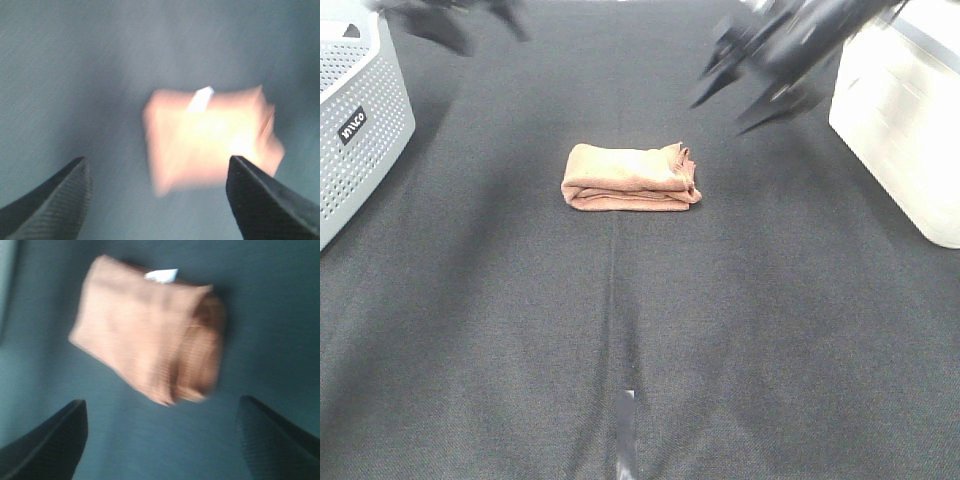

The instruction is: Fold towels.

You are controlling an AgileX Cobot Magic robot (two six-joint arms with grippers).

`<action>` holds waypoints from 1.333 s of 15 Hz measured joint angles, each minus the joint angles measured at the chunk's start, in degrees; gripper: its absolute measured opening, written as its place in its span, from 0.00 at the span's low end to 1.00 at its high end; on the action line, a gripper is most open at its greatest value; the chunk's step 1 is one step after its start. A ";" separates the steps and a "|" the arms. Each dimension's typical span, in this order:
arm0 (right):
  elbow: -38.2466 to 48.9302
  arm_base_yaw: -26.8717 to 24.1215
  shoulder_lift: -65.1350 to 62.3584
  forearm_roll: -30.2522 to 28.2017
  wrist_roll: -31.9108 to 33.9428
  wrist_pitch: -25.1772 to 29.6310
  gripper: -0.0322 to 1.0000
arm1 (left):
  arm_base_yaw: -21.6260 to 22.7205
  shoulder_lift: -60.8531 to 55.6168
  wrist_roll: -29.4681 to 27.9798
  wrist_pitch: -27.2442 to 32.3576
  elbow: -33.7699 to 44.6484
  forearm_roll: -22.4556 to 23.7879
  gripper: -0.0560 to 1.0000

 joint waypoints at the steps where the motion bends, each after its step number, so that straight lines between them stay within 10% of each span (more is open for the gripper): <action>1: 0.52 0.00 -4.07 -5.10 2.01 0.06 0.77 | 0.00 -2.46 0.06 2.64 0.00 3.15 0.73; 8: 22.63 0.00 -30.37 -16.90 2.81 0.17 0.77 | 0.00 -18.51 3.32 3.15 2.86 7.56 0.73; 20: 74.31 0.00 -87.32 -21.66 2.81 0.40 0.77 | 0.00 -69.61 5.04 3.32 64.40 6.30 0.73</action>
